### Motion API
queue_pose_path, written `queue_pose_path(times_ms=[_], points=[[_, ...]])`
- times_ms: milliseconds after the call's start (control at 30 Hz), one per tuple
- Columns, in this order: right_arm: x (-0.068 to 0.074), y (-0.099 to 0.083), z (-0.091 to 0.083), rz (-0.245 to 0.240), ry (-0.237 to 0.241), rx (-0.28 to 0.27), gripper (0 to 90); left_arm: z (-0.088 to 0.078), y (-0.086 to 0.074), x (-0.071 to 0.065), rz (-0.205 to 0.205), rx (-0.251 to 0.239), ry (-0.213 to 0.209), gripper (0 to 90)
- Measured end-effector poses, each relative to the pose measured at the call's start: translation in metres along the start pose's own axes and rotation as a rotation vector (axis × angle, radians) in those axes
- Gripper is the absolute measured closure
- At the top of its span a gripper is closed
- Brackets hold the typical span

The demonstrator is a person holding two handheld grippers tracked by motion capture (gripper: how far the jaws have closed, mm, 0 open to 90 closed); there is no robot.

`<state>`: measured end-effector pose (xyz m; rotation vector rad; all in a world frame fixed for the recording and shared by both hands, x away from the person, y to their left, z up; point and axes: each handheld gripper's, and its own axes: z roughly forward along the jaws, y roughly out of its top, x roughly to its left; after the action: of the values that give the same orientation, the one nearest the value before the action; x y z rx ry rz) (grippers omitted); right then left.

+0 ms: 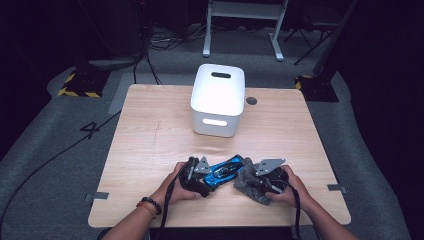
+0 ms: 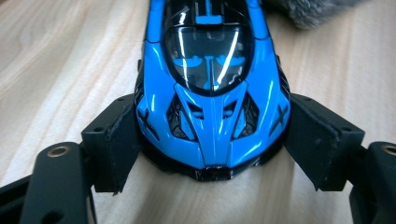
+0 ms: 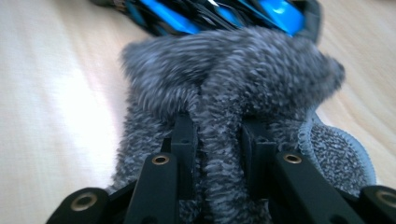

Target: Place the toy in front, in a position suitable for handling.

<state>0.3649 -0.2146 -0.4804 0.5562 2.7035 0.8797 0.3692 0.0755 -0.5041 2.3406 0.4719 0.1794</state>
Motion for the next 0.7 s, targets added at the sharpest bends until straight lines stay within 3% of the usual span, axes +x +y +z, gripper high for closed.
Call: queue_pose_path(times_ms=[167,433,700], points=[[-0.003,0.000,0.004,0.037,-0.013,-0.015,71.8,0.001,0.001,-0.004,-0.013,-0.001,0.007,22.7],[0.014,0.012,0.005,0.012,0.117,-0.058,72.2,0.003,0.003,-0.005,-0.026,-0.005,0.018,23.6],[0.031,0.026,0.015,-0.017,0.170,-0.073,72.2,0.005,0.005,-0.005,-0.031,-0.007,0.029,24.0]])
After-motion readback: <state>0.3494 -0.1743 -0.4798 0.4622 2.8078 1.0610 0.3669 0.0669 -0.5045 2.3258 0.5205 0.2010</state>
